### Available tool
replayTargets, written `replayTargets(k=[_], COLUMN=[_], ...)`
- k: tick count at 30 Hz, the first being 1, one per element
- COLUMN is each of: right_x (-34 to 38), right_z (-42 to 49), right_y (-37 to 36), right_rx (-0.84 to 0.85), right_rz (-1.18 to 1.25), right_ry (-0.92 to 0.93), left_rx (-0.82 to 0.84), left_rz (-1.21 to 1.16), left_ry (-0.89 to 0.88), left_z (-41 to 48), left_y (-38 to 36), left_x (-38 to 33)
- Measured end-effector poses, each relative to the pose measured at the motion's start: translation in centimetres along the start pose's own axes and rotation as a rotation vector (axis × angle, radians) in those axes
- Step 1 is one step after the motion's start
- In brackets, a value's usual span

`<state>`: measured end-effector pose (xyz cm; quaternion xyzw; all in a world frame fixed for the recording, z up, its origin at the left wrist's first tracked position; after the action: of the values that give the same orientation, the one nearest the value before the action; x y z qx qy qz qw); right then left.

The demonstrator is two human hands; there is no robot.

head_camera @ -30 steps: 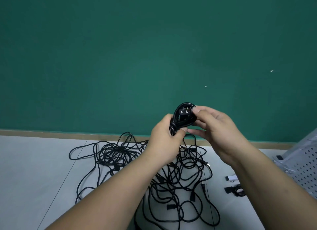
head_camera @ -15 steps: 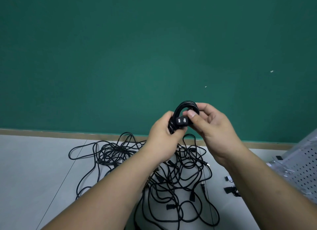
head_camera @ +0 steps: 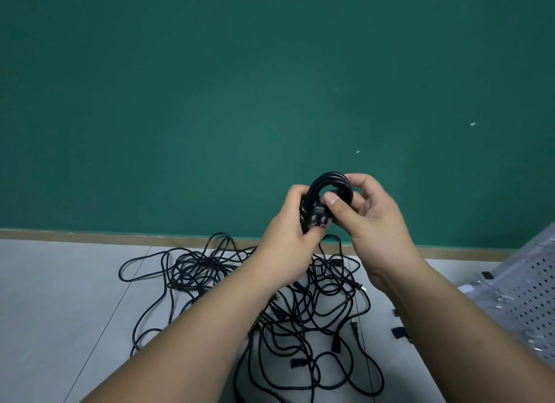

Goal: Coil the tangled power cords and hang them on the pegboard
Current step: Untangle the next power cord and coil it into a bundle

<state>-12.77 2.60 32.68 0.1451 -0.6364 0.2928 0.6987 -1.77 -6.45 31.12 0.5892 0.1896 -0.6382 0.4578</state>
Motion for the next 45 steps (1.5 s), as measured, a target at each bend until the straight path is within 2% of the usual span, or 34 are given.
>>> replayTargets(k=[5,9,14,19,25,32,41,45], right_x=[0.5,1.2,1.3,1.7,1.6,1.7,1.8,2.1], right_z=[1.2,1.3,1.6,1.9,2.0,1.9,2.2,2.2], right_y=[2.3,3.0,3.0,3.0,2.6,2.3,2.3,2.3], right_rx=[-0.02,-0.014,0.01,0.085,0.065,0.145,0.122,0.142], right_rz=[-0.104,-0.21,-0.216,-0.214,-0.206,-0.213,-0.158,-0.163], right_ry=[0.022,0.058,0.03,0.015,0.042,0.058,0.018,0.024], left_rx=[0.169,0.229,0.132,0.076,0.021,0.035,0.082,0.156], left_rz=[-0.046,-0.071,-0.085,-0.154,-0.248,-0.374,-0.605,-0.585], left_ry=[-0.013,-0.018,-0.075,-0.047,-0.024,0.09,0.237,0.24], left_z=[-0.2,-0.5,-1.0,-1.0,-0.9,-1.3,-2.1,-2.1], left_y=[-0.7,-1.1,-1.4,-1.2,-1.6,-1.9,-3.1,-3.1], left_x=[-0.8,-1.0,-1.2,-1.2,-1.4,-1.1,-1.3,-1.8])
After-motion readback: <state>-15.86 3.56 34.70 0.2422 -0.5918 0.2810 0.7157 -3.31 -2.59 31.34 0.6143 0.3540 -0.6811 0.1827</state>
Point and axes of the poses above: each hand's wrist, its own z-axis towards the middle knuckle, its own y-axis out of the back of the hand, x = y × z, the point moved 7 cm from there along z, towards the middle knuckle, and after that the axes turned 13 degrees about -x, right-handed, at the moved point
